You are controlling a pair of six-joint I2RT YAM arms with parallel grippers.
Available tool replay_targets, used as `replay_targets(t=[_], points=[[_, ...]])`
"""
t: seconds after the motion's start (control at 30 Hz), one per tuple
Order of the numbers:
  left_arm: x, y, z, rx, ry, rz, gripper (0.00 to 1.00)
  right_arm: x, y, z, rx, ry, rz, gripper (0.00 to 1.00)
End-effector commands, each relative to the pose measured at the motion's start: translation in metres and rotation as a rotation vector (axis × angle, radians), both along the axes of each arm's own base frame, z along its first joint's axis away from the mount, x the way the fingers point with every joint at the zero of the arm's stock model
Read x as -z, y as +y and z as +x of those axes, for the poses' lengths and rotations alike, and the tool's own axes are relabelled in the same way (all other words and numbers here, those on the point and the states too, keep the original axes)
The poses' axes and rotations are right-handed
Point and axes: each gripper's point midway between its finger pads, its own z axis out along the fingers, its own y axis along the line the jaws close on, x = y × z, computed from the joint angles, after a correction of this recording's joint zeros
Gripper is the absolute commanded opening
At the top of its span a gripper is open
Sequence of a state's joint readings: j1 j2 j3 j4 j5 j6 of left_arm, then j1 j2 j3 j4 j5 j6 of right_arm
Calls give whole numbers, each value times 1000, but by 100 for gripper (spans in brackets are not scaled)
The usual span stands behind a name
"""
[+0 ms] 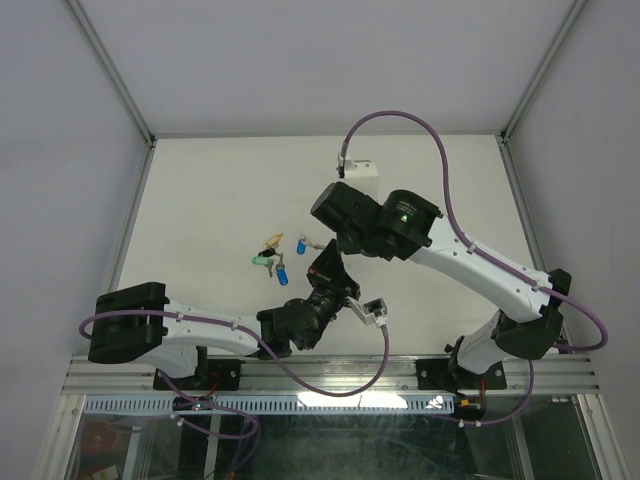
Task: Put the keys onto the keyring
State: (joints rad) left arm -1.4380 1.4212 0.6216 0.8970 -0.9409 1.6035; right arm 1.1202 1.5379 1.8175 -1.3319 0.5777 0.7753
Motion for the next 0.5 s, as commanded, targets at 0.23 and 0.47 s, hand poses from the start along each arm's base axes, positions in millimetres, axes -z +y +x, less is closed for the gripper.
replay_targets(t=[0.23, 0.47], points=[[-21, 7, 7, -38, -5, -112, 0, -16, -20, 2, 59, -50, -22, 0], [-22, 9, 8, -43, -6, -118, 0, -24, -30, 0, 75, -62, 0, 0]])
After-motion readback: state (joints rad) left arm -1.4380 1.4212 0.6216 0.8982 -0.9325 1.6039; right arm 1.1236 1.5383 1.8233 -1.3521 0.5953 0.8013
